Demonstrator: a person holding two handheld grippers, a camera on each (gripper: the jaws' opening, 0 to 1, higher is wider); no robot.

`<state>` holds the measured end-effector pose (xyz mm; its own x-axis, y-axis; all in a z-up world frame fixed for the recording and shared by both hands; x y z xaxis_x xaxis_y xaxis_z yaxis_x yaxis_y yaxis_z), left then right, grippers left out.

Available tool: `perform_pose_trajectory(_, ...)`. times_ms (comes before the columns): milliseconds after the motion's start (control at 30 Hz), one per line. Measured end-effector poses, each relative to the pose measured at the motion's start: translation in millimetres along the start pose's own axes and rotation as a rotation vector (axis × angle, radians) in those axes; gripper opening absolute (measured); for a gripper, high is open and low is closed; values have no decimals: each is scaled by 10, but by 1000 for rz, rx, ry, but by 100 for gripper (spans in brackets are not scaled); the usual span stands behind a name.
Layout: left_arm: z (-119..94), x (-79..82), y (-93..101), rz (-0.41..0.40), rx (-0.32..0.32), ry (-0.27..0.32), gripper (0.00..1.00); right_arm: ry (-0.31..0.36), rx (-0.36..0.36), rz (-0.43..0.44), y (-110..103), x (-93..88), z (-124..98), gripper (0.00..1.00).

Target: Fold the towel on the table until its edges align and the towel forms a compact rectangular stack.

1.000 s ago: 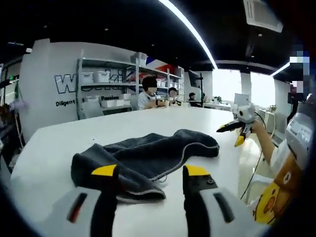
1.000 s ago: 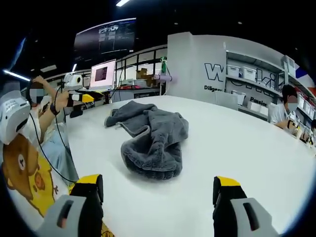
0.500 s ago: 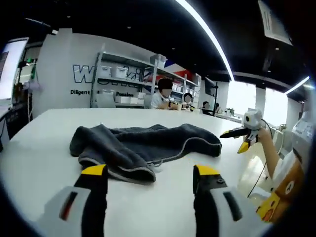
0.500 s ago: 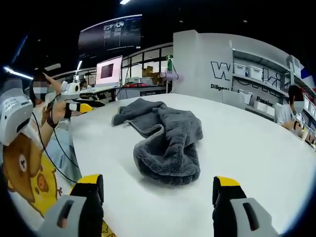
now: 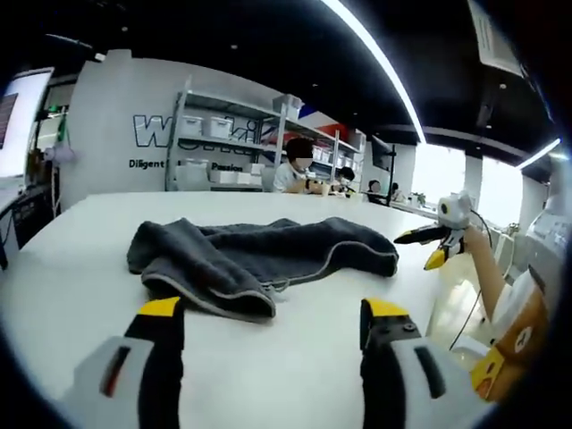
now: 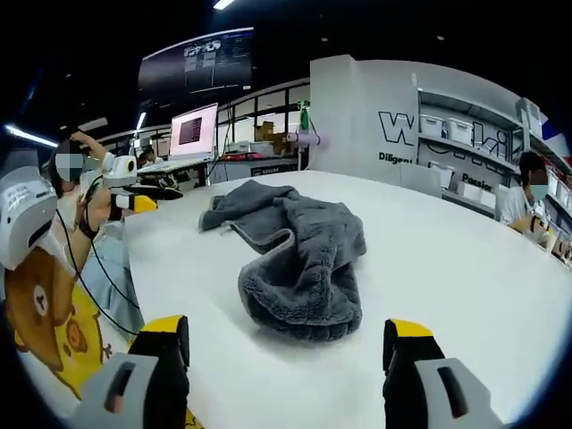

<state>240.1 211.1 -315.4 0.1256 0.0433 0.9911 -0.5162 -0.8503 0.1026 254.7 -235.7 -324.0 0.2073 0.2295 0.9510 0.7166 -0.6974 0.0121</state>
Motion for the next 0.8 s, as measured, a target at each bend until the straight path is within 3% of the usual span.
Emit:
perform_pose_trajectory(267,-39,-7,26,2,13,-12,93,42,3,45,73,11,9,91)
perform_pose_trajectory(600,-57,-17,26,7,40,-24,99,97,-50,71,216,92,-83,88)
perform_pose_trajectory(800,-50,-1,30,14,45,-27,99,148,-122,115,393,132,-168,86)
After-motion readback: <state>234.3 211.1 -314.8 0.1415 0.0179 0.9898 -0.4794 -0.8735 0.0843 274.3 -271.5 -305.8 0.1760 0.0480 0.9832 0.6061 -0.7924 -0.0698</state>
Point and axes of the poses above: the point that each gripper's makers call its tool centre point, and the gripper's own axes: z roughly forward along the fingers, y roughly to its right, x roughly out of its top, the point moved 10 cm from there along -z, roughly backward along the fingers, and after that the axes turned 8 degrees about y, right-handed, at the moved point
